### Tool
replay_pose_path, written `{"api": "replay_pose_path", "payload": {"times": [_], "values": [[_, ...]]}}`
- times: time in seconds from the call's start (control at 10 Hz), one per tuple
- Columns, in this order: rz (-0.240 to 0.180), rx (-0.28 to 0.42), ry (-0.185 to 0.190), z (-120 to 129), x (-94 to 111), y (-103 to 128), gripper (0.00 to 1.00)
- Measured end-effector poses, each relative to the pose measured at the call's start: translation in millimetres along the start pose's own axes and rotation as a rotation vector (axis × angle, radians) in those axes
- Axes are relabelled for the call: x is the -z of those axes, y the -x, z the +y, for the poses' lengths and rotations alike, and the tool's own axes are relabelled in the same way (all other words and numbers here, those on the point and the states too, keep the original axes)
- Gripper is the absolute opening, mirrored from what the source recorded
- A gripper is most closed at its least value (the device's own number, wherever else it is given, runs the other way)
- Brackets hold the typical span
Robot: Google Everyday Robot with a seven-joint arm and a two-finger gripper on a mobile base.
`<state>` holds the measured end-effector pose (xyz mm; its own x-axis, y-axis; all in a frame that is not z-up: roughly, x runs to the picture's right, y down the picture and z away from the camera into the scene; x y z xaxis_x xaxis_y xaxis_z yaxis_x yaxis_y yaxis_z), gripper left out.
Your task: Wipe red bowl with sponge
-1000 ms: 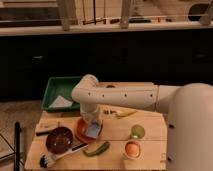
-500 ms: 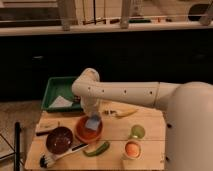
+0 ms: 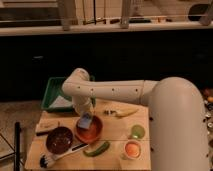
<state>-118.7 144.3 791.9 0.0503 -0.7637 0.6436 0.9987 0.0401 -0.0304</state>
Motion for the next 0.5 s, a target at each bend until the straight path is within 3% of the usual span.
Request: {"api": "replay_pose_path", "payload": {"times": [0.3,0.5], "values": [[-0.047,0.067,0.006,0,-7,26,0.05],[-0.064,0.074,0.018,17,-10,35,0.05]]}}
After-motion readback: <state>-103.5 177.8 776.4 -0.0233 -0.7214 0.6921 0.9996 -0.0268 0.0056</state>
